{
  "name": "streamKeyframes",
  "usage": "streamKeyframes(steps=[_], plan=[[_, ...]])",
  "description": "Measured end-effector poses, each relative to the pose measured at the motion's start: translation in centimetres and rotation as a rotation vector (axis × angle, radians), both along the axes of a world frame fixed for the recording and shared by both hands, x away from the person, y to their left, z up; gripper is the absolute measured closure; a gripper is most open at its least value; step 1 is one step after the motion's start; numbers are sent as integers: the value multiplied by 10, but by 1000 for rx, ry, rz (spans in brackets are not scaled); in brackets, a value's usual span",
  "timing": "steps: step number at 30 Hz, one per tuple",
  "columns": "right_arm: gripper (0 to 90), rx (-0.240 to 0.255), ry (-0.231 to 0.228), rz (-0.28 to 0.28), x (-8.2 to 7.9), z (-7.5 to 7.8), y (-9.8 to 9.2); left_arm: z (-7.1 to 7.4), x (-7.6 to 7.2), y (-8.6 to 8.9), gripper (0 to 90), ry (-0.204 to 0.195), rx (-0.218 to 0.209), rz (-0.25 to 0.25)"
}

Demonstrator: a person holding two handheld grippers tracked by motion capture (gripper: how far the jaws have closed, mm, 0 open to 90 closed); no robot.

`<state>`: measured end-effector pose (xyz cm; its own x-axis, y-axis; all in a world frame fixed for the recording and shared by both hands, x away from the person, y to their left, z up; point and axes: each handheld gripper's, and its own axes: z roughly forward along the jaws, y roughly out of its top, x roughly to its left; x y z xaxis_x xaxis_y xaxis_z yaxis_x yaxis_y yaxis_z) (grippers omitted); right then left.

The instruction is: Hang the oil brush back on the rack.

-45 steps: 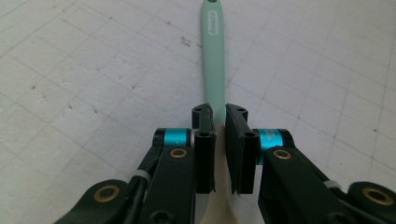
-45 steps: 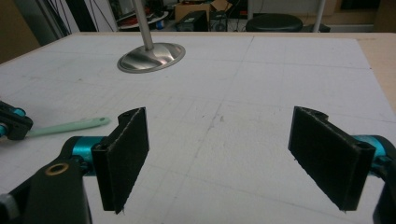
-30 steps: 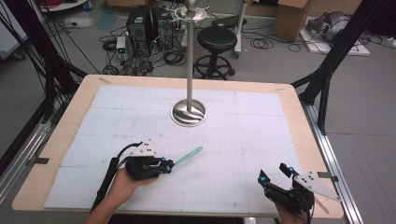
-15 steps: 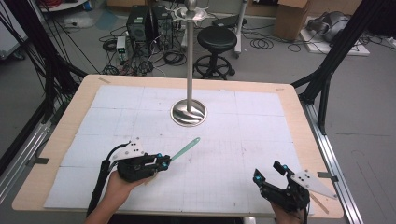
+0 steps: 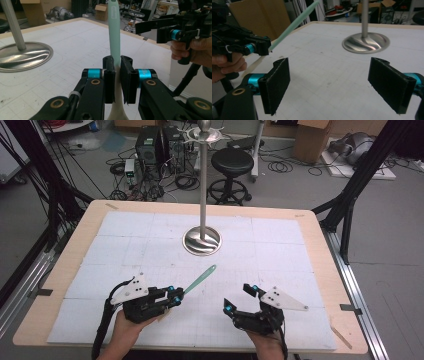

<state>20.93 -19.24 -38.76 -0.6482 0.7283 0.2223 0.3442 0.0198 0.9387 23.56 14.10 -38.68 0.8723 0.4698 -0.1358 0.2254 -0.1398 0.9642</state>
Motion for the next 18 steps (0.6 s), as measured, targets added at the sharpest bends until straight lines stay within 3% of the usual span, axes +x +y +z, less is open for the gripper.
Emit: streamKeyframes(steps=[8, 10, 18], plan=[[231, 74, 20, 73, 13, 3, 23, 0, -6, -5, 819, -15, -4, -10], [277, 115, 24, 121, 18, 4, 31, -1, -7, -7, 819, -16, 0, -18], [400, 175, 33, 186, 26, 13, 40, -2, -9, -12, 818, -18, 5, -26]])
